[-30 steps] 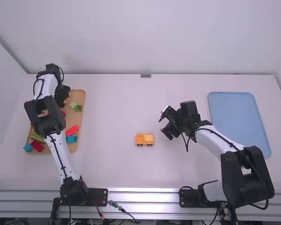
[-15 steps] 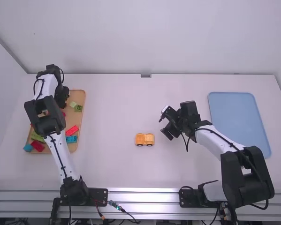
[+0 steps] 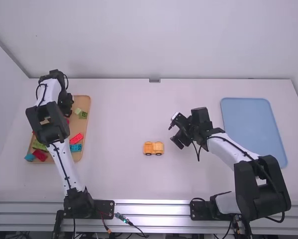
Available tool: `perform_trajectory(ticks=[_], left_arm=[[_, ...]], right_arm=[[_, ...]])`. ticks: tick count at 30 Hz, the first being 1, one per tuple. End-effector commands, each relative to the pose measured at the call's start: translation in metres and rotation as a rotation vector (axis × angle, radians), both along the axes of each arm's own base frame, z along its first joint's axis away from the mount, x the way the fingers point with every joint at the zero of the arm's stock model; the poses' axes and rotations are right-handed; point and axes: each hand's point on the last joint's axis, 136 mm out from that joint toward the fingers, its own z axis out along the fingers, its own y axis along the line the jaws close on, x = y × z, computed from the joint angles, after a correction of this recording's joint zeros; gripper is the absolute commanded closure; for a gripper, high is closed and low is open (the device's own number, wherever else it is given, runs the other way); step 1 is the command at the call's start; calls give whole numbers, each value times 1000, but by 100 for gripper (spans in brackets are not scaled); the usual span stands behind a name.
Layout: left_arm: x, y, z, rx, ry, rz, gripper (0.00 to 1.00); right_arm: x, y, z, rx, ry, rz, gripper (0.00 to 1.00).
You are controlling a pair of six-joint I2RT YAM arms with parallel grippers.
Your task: Assemble lego blocks to make yellow taxi
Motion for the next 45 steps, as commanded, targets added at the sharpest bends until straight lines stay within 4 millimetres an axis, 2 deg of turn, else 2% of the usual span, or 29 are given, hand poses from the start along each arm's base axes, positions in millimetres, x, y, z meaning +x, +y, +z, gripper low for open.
perform_trajectory(ticks=[1, 4, 12, 23, 29, 43, 45], left_arm=[[-5, 2, -3, 0, 17, 23, 44], [-12, 2, -3, 9, 42, 64, 48], [-30, 0, -2, 17, 90, 207, 44], [-26, 1, -8, 20, 70, 207, 44], [-21, -7, -21, -29, 44, 206, 55], [-20, -7, -22, -30, 40, 207, 58], [-20, -7, -22, -30, 40, 207, 61]], right_arm=[[4, 4, 11, 12, -26, 5, 1], [4, 4, 11, 12, -26, 6, 1], [4, 4, 11, 12, -26, 6, 1], [3, 4, 11, 12, -25, 6, 1], [4, 4, 11, 11, -26, 6, 1], [4, 4, 11, 12, -26, 6, 1], [4, 4, 11, 12, -26, 6, 1]])
